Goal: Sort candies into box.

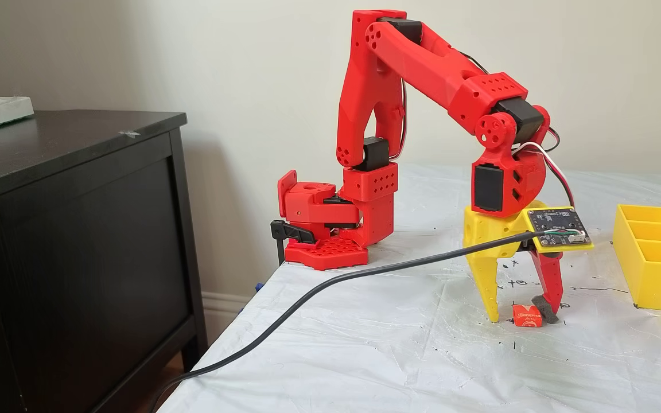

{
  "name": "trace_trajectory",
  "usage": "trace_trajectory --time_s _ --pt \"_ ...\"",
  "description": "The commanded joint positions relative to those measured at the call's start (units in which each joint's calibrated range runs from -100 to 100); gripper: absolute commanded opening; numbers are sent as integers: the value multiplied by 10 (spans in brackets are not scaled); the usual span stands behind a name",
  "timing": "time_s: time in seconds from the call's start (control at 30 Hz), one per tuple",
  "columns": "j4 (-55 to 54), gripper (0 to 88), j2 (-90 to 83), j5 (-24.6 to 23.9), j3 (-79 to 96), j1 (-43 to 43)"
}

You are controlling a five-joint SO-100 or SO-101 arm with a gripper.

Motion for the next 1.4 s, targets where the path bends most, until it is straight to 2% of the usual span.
trace_trajectory --time_s 0.0,0.33,0.53,0.8,1.13,1.37 --pt "-5 25 -1 -4 -39 -5" --pt "18 2 -47 -46 -74 -30" --pt "56 2 -144 -107 -151 -108" --pt "34 2 -207 -172 -163 -189" --pt "9 2 -143 -209 -245 -230" --pt "-40 1 -73 -220 -268 -221"
